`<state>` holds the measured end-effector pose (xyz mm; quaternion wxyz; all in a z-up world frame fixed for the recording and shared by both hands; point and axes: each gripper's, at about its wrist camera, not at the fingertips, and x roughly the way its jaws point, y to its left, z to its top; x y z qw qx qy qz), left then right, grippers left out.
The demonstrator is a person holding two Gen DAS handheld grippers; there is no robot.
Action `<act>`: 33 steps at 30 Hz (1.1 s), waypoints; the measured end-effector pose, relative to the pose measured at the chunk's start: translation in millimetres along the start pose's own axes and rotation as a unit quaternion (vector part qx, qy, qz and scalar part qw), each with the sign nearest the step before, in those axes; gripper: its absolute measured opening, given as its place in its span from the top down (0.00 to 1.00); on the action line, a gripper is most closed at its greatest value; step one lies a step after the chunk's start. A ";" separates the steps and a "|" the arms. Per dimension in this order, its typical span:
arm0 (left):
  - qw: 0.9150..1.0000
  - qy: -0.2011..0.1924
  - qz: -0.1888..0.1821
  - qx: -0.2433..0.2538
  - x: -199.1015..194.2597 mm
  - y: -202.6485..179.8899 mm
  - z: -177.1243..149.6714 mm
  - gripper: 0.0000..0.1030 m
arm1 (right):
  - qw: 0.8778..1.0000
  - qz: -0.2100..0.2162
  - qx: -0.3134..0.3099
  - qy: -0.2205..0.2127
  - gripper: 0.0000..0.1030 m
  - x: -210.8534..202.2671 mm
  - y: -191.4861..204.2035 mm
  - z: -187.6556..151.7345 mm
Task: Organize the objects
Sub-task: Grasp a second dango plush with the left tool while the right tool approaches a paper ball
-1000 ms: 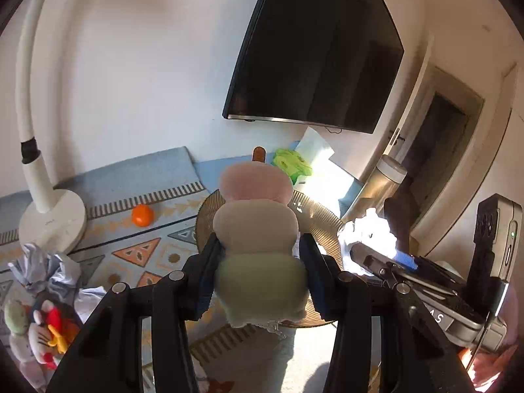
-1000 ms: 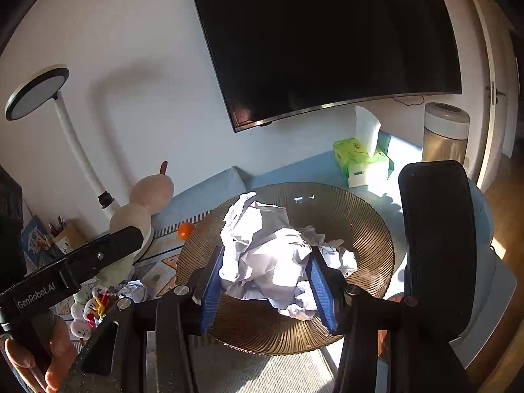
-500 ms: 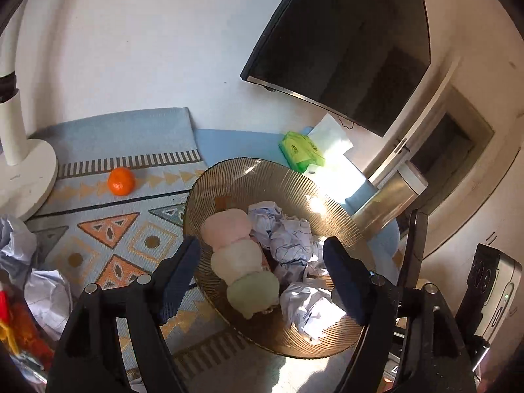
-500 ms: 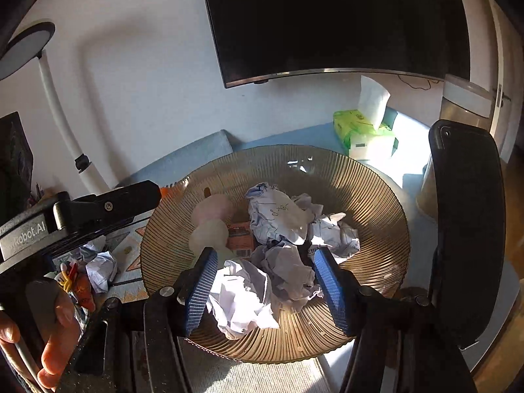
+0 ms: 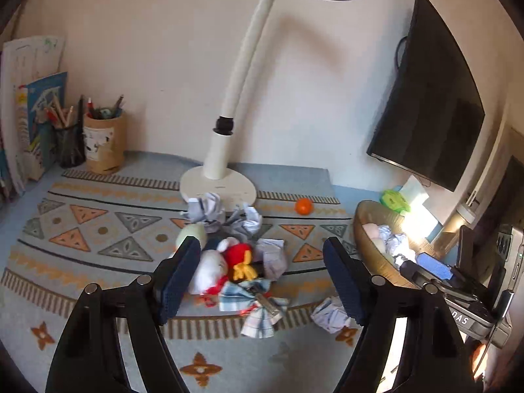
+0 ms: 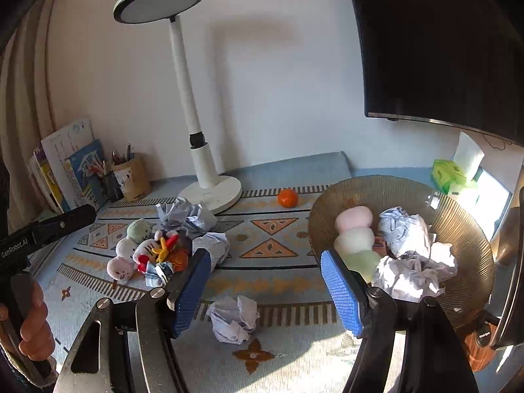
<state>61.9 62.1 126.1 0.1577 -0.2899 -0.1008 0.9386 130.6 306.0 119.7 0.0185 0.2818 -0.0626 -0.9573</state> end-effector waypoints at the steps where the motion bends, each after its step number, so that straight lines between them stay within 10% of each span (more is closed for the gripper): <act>1: 1.000 -0.007 0.029 -0.009 -6.6 17.9 -2.8 0.18 | 1.000 0.007 0.001 0.005 0.27 6.5 4.3 -4.4; 7: 0.984 0.000 0.174 -0.047 -1.9 104.2 -28.8 0.09 | 0.999 0.010 0.036 0.040 0.23 40.8 0.3 -31.1; 13: 0.976 0.042 0.188 -0.097 26.9 142.5 -51.3 0.09 | 0.994 -0.004 0.079 0.080 0.23 66.7 -19.5 -42.5; 27: 0.981 0.048 0.179 -0.048 35.0 118.2 -52.1 0.09 | 0.992 0.005 0.087 0.094 0.11 72.9 -22.2 -51.6; 33: 0.989 0.117 0.036 -0.080 73.5 109.6 -27.7 0.09 | 0.994 0.011 0.043 0.102 0.11 76.6 -4.9 -55.3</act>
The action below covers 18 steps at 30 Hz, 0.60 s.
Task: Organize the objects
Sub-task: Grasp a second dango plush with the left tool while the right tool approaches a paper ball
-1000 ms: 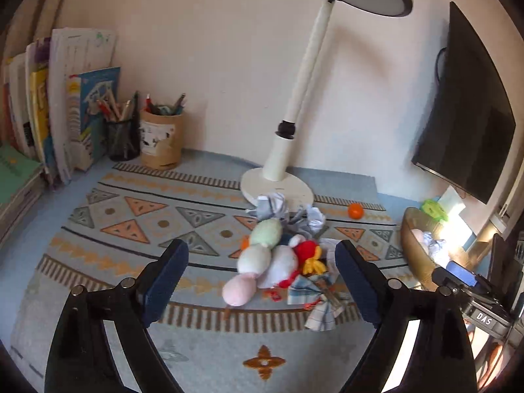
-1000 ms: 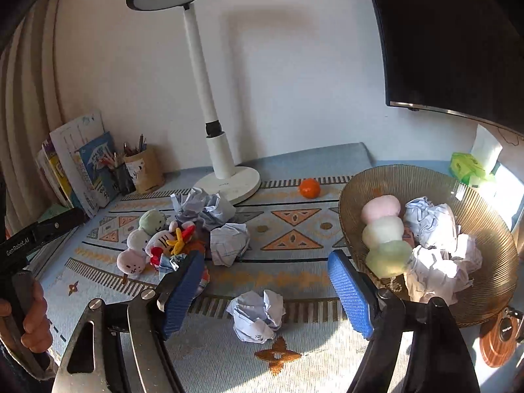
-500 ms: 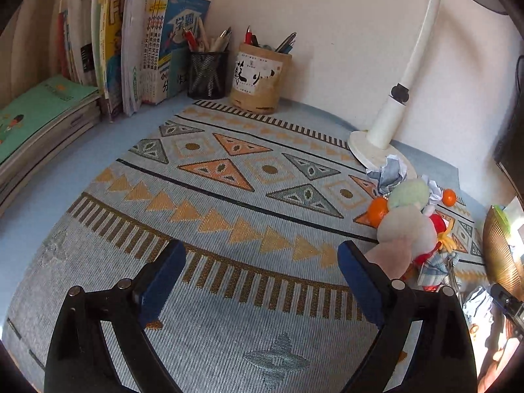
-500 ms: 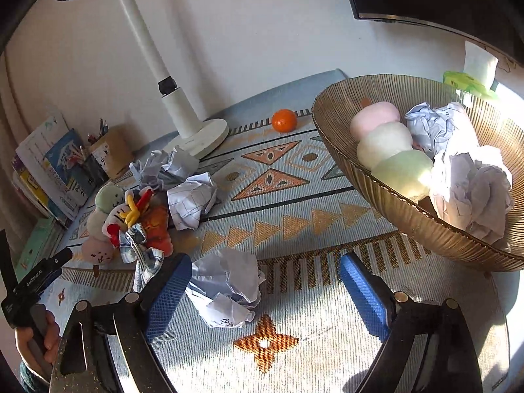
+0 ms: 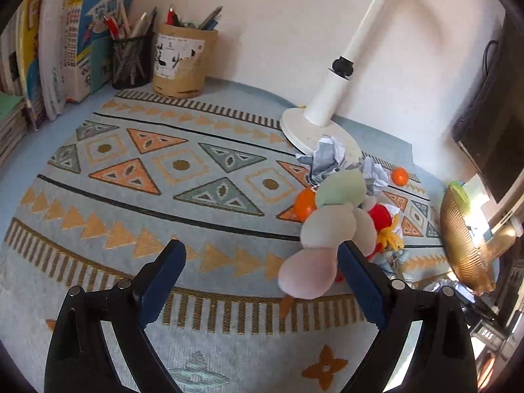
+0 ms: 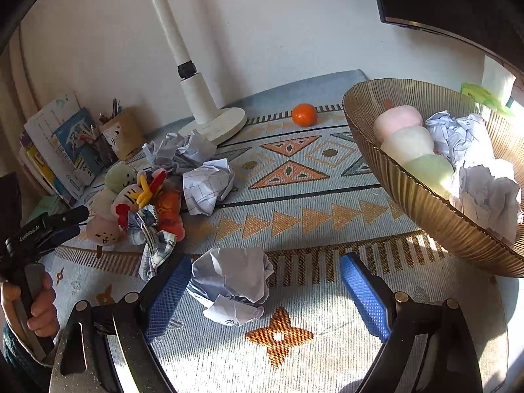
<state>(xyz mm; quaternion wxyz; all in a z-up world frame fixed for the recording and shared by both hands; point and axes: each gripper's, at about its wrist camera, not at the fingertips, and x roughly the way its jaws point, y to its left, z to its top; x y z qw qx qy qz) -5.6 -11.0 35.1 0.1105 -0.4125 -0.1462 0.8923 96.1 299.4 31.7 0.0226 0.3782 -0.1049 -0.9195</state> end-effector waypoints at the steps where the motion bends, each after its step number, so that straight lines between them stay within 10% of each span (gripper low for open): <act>1: 0.999 0.019 -0.026 0.001 8.6 -2.5 3.2 0.09 | 1.000 -0.004 -0.005 -0.001 0.11 0.1 2.1 -0.6; 6: 0.993 0.071 -0.091 0.031 44.6 -25.1 5.4 0.13 | 1.000 -0.006 -0.007 -0.004 0.09 -0.5 2.4 -1.0; 9: 0.988 0.065 -0.136 0.027 44.6 -32.2 2.7 0.40 | 1.000 0.007 0.009 -0.008 0.09 -2.1 -4.8 0.1; 11: 0.992 0.047 -0.116 0.034 36.8 -33.6 1.3 0.62 | 1.000 0.015 0.020 -0.010 0.09 -2.6 -9.4 0.8; 18: 0.998 0.009 -0.062 0.027 -8.1 -12.1 -11.6 0.62 | 1.000 0.012 0.013 -0.012 0.09 -2.6 -6.0 0.4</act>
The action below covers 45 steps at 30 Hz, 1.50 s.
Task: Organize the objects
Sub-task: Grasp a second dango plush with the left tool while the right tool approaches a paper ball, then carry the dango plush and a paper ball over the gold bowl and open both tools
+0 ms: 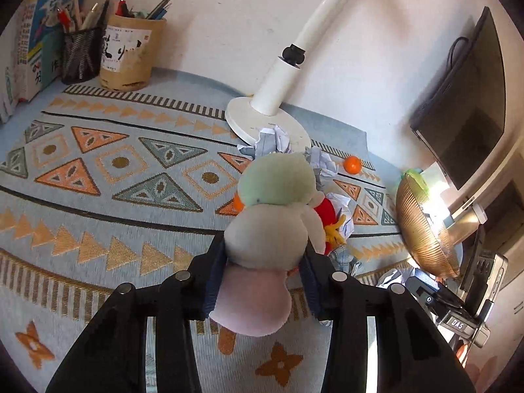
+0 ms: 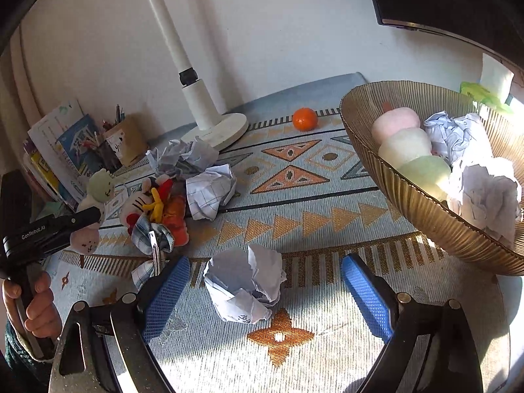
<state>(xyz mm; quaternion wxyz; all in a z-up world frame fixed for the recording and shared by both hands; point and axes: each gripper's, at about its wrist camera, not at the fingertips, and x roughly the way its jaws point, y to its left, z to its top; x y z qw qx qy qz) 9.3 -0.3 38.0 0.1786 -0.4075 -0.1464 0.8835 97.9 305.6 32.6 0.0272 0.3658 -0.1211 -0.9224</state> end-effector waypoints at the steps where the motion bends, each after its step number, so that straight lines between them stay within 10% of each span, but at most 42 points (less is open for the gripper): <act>1: 1.000 0.002 0.027 0.009 -7.4 1.4 -2.4 0.62 | 1.000 -0.003 -0.004 0.000 0.09 0.0 1.5 -0.2; 5: 0.984 0.030 0.156 0.080 -10.8 -3.3 -22.9 0.61 | 1.000 -0.010 -0.015 -0.002 0.09 -0.4 5.4 -0.8; 11: 0.989 0.022 0.128 0.077 -11.7 7.8 -46.0 0.18 | 1.000 0.022 -0.008 0.000 0.09 -5.1 0.8 -1.3; 26: 0.989 0.036 0.100 0.100 18.5 -8.6 -63.1 0.20 | 0.997 0.030 -0.017 0.064 0.10 19.0 8.0 -3.2; 31: 0.989 0.032 0.109 0.100 18.1 -7.9 -62.9 0.52 | 0.996 0.008 -0.046 0.074 0.50 27.3 18.1 -6.1; 45: 0.984 -0.004 0.049 0.174 -1.6 -103.7 -43.1 0.58 | 0.994 -0.029 -0.097 -0.037 0.55 -57.2 15.3 -3.4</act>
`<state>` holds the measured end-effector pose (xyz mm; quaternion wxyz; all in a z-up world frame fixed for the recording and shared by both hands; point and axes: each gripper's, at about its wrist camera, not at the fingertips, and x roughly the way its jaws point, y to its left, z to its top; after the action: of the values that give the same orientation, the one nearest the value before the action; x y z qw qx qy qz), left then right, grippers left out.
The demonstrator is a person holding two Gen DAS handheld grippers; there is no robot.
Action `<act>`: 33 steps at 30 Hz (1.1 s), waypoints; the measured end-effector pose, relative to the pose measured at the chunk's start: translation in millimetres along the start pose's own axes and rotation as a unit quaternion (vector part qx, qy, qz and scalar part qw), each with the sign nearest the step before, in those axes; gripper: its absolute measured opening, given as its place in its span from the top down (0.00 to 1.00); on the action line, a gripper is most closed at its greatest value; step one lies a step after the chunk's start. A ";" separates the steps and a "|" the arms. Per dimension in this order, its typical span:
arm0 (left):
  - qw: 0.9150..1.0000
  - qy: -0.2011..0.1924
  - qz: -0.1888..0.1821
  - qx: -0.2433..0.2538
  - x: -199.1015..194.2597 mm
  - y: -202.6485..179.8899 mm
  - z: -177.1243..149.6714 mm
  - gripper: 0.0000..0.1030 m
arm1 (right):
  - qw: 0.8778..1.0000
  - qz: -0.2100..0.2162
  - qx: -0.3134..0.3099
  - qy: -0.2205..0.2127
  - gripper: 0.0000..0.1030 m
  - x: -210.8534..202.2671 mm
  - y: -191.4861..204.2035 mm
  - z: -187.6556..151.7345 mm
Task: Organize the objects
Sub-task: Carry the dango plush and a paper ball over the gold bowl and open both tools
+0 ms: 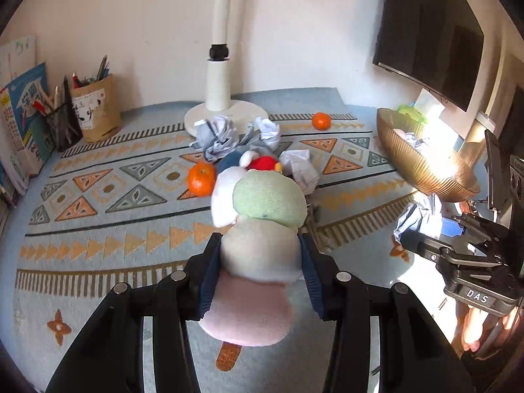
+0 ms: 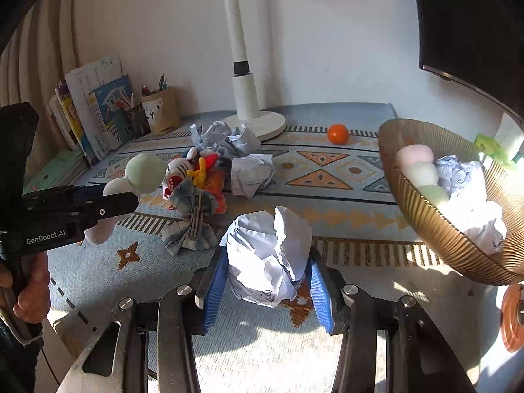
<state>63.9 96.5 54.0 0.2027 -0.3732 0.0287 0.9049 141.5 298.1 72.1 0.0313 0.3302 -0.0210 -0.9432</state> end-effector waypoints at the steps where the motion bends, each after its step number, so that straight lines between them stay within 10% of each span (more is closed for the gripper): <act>1: 1.000 -0.008 -0.015 0.008 0.0 -12.0 12.3 0.58 | 1.000 -0.019 0.009 -0.016 0.55 -12.6 -13.4 9.1; 9: 0.986 -0.071 -0.130 0.077 12.2 -129.4 110.9 0.58 | 0.962 -0.220 0.101 -0.126 0.55 -90.2 -107.1 94.2; 17: 0.981 -0.059 -0.174 0.068 70.1 -188.6 142.8 0.58 | 0.947 -0.286 0.141 -0.045 0.54 -38.3 -159.7 124.0; 19: 0.981 -0.053 -0.177 0.063 83.9 -194.3 136.6 0.56 | 0.939 -0.306 0.150 -0.037 0.41 -32.6 -167.9 122.3; 21: 0.981 -0.048 -0.175 0.065 94.6 -200.2 131.3 0.48 | 0.938 -0.307 0.157 -0.045 0.22 -34.6 -171.3 119.7; 23: 0.982 -0.040 -0.172 0.063 100.3 -201.4 128.6 0.14 | 0.939 -0.302 0.157 -0.051 0.22 -40.3 -169.0 115.8; 33: 0.987 -0.052 -0.153 0.019 47.9 -142.1 100.4 0.12 | 0.971 -0.200 0.121 -0.058 0.21 -45.6 -101.5 91.1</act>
<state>21.8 263.6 107.5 0.3468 -0.3218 -0.0219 0.8807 115.6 404.4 165.5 -0.1993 0.2742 -0.0703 -0.9382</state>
